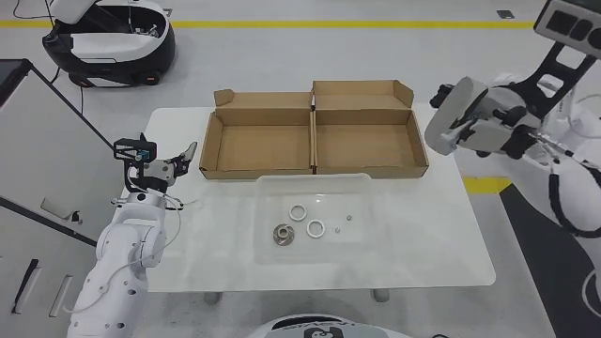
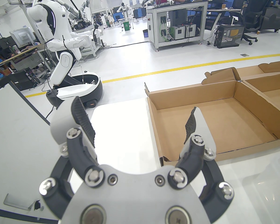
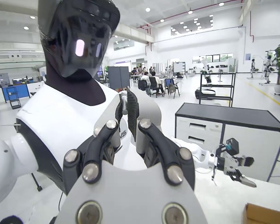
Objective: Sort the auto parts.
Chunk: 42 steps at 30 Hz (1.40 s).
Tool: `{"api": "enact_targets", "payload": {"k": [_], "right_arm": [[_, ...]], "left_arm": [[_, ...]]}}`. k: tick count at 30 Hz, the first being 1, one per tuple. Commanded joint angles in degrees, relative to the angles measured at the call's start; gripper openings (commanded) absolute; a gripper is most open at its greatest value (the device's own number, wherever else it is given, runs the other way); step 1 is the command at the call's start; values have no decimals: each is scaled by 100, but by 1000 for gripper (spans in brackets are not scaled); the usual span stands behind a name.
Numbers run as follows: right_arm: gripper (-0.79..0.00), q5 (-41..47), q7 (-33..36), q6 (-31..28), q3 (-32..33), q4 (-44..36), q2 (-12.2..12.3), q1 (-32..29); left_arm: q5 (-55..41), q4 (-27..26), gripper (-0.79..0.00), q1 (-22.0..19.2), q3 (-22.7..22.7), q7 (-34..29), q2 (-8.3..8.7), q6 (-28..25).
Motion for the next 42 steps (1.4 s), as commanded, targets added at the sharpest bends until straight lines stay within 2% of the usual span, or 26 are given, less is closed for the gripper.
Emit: {"api": "enact_targets", "payload": {"k": [1, 20, 22, 26, 33, 38, 42], "right_arm": [[-785, 112, 47, 47, 87, -43, 5, -72], [-785, 62, 51, 119, 162, 41, 8, -144], [-785, 247, -247, 58, 130, -124, -34, -331], [-785, 552, -424, -64, 140, -314, -118, -590], [-785, 775, -151, -64, 164, -455, -271, -816], [-785, 603, -3, 53, 122, -329, -372, -795], [-785, 119, -17, 398, 192, -133, -416, -809]], "left_arm": [[0, 0, 0, 0, 0, 0, 0, 0], [0, 0, 0, 0, 0, 0, 0, 0], [0, 0, 0, 0, 0, 0, 0, 0], [0, 0, 0, 0, 0, 0, 0, 0], [0, 0, 0, 0, 0, 0, 0, 0], [0, 0, 0, 0, 0, 0, 0, 0], [0, 0, 0, 0, 0, 0, 0, 0]]}}
